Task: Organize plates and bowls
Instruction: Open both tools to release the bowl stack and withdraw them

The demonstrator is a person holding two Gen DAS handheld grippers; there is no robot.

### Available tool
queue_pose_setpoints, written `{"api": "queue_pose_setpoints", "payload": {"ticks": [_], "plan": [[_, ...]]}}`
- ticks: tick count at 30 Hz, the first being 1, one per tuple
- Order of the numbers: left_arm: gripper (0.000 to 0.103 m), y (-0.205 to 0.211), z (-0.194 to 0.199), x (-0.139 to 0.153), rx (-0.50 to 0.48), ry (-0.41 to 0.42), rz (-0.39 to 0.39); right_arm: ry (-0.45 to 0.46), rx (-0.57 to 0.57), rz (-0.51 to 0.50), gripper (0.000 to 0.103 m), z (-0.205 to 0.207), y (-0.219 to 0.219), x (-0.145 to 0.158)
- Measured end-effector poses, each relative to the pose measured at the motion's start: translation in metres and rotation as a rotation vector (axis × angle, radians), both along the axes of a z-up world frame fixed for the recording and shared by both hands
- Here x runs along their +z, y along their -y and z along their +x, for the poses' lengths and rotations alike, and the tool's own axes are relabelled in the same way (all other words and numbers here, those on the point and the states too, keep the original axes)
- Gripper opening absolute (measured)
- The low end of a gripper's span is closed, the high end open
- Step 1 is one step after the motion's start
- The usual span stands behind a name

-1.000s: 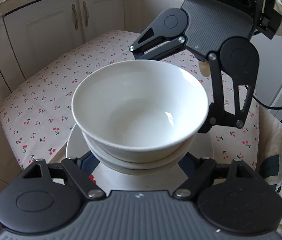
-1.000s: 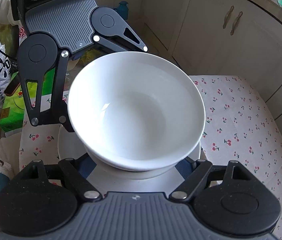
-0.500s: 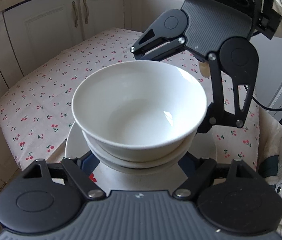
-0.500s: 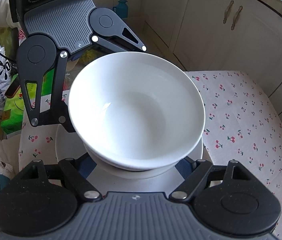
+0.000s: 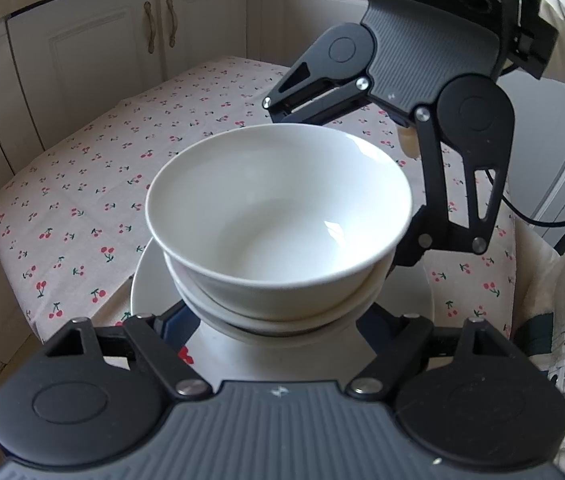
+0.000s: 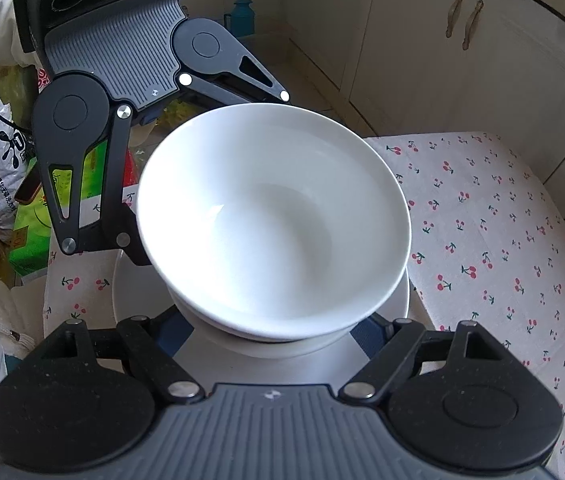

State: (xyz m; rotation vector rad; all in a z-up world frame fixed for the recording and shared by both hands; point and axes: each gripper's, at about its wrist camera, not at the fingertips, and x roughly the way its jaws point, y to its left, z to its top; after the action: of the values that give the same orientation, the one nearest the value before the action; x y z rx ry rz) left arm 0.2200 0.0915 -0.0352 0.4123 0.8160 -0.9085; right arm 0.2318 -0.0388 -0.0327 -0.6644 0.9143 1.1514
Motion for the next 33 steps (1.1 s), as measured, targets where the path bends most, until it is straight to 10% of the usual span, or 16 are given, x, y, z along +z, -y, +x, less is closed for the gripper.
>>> {"api": "queue_pose_setpoints", "payload": {"ticks": [19,29,33], "plan": [[0.1,-0.009,-0.053,0.017,0.191,0.142,-0.013,0.142,-0.204,-0.004,0.103,-0.046,0.021,0.018],[0.102,0.012,-0.135,0.05,0.441,0.376,-0.069,0.266,-0.694,-0.003,0.103,-0.103,0.059,0.04],[0.102,0.036,-0.154,0.055,0.612,0.45,0.022,0.278,-0.89,0.036,0.103,-0.127,0.073,0.038]]}}
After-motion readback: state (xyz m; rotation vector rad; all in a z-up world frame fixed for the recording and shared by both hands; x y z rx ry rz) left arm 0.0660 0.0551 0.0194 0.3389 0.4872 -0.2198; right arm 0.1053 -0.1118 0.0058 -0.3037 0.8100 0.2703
